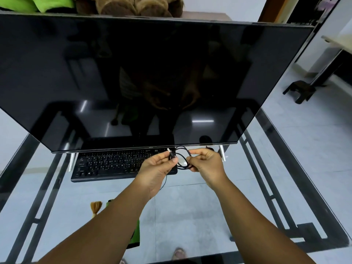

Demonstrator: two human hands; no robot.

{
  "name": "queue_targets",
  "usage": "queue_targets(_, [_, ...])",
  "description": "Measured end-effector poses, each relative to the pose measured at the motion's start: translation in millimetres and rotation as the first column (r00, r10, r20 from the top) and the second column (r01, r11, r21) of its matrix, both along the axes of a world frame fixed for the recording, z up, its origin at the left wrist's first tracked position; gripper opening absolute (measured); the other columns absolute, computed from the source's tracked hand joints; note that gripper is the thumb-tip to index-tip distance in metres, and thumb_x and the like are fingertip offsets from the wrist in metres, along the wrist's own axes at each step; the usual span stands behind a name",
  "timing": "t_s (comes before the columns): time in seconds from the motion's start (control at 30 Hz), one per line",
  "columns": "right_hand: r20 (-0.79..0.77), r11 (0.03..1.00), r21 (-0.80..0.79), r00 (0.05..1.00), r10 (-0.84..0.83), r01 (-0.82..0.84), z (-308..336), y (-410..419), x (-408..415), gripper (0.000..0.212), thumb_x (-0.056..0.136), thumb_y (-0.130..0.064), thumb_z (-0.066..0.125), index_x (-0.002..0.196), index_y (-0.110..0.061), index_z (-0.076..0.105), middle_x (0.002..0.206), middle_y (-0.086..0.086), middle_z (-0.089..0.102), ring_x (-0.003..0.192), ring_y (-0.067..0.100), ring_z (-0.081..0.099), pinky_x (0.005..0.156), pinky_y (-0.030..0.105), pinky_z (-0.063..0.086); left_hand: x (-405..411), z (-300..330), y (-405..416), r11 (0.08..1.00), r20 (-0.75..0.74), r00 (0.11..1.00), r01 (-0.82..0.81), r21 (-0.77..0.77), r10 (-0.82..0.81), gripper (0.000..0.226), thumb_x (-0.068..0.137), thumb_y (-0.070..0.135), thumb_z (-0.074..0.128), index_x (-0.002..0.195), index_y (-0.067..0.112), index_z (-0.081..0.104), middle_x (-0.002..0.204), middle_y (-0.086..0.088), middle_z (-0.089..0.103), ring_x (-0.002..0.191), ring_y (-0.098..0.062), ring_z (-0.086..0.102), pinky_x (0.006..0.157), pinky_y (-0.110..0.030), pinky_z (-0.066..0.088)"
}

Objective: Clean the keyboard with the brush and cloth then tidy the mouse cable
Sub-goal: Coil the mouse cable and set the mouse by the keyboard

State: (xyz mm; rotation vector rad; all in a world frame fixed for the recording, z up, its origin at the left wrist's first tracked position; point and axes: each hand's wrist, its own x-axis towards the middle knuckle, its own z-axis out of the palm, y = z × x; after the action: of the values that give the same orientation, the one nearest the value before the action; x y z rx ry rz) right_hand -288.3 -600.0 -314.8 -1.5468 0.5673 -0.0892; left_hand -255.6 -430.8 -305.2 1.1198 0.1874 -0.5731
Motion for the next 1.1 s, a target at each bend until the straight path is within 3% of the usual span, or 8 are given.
queue_targets(0.2, [-0.005, 0.998, 0.046, 0.999, -0.049, 0.049, -11, -6, -5, 0.014, 0.081, -0.007, 0.078, 0.09, -0.006, 0.068, 0.074, 0.017, 0.072, 0.062, 0.02, 0.069, 0.059, 0.026, 0.055, 2, -11, -13, 0.995, -0.04, 0.998, -0.041, 0.095, 0.045, 0.031, 0.084, -0.001, 0.07, 0.115, 0.0, 0.066, 0.109, -0.016, 0.071, 0.089, -0.016, 0.065, 0.064, -0.015, 0.052])
queue_targets(0.37, [-0.047, 0.994, 0.036, 0.994, -0.1, 0.101, -32, -20, -6, 0.008, 0.09, -0.014, 0.068, 0.084, -0.01, 0.071, 0.08, 0.008, 0.073, 0.064, 0.021, 0.069, 0.064, 0.029, 0.059, 10, -27, -28, 0.976, -0.096, 0.994, -0.026, 0.214, 0.048, 0.023, 0.082, -0.001, 0.072, 0.105, 0.001, 0.071, 0.099, -0.012, 0.072, 0.075, -0.009, 0.063, 0.061, -0.013, 0.052])
queue_targets(0.47, [-0.049, 0.954, -0.195, 0.969, -0.243, 0.229, -62, -40, -9, 0.015, 0.093, -0.015, 0.061, 0.083, -0.02, 0.07, 0.084, -0.004, 0.07, 0.082, 0.02, 0.066, 0.076, 0.029, 0.053, 19, -41, -38, 0.955, -0.104, 0.992, -0.033, 0.296, 0.066, 0.027, 0.083, -0.001, 0.072, 0.11, 0.003, 0.069, 0.104, -0.015, 0.072, 0.083, -0.014, 0.064, 0.061, -0.015, 0.052])
queue_targets(0.57, [-0.067, 0.853, -0.437, 0.936, -0.346, 0.285, -89, -61, -21, 0.015, 0.096, -0.019, 0.055, 0.107, -0.021, 0.066, 0.108, -0.004, 0.067, 0.105, 0.022, 0.062, 0.09, 0.033, 0.049, 29, -55, -52, 0.932, -0.094, 0.993, -0.036, 0.359, 0.075, 0.03, 0.083, 0.0, 0.072, 0.111, 0.008, 0.067, 0.097, -0.01, 0.07, 0.075, -0.014, 0.06, 0.061, -0.018, 0.052])
queue_targets(0.73, [-0.246, 0.702, -0.709, 0.957, -0.157, -0.067, -121, -92, -31, 0.057, 0.101, -0.028, 0.046, 0.152, -0.012, 0.027, 0.161, 0.004, 0.025, 0.15, 0.023, 0.017, 0.117, 0.042, 0.024, 39, -76, -83, 0.874, -0.058, 0.995, -0.044, 0.483, 0.082, 0.031, 0.083, 0.005, 0.074, 0.108, 0.015, 0.058, 0.086, -0.001, 0.068, 0.07, -0.014, 0.062, 0.074, -0.026, 0.054])
queue_targets(0.83, [-0.397, 0.536, -0.791, 0.914, -0.087, -0.293, -133, -99, -36, 0.066, 0.102, -0.041, 0.032, 0.156, -0.011, 0.009, 0.165, 0.004, 0.001, 0.152, 0.021, -0.003, 0.121, 0.039, 0.01, 44, -88, -100, 0.814, -0.015, 0.997, -0.058, 0.578, 0.082, 0.025, 0.083, 0.009, 0.074, 0.102, 0.015, 0.058, 0.09, -0.001, 0.068, 0.071, -0.014, 0.064, 0.068, -0.021, 0.052])
queue_targets(0.93, [-0.496, 0.401, -0.809, 0.865, -0.072, -0.43, -141, -97, -39, 0.069, 0.101, -0.049, 0.014, 0.156, -0.012, -0.005, 0.164, 0.004, -0.013, 0.151, 0.021, -0.013, 0.121, 0.039, 0.0, 49, -102, -112, 0.741, 0.026, 0.998, -0.06, 0.669, 0.057, 0.026, 0.082, 0.014, 0.075, 0.104, 0.009, 0.064, 0.099, -0.001, 0.07, 0.088, -0.017, 0.066, 0.081, -0.029, 0.054])
queue_targets(1.1, [-0.51, 0.334, -0.825, 0.855, -0.092, -0.456, -147, -95, -42, 0.071, 0.097, -0.052, 0.001, 0.155, -0.012, -0.008, 0.163, 0.004, -0.016, 0.15, 0.021, -0.015, 0.121, 0.039, -0.002, 53, -104, -118, 0.588, 0.101, 0.994, -0.059, 0.807, -0.039, 0.023, 0.087, 0.016, 0.069, 0.109, 0.01, 0.065, 0.102, -0.003, 0.071, 0.096, -0.019, 0.065, 0.079, -0.023, 0.045])
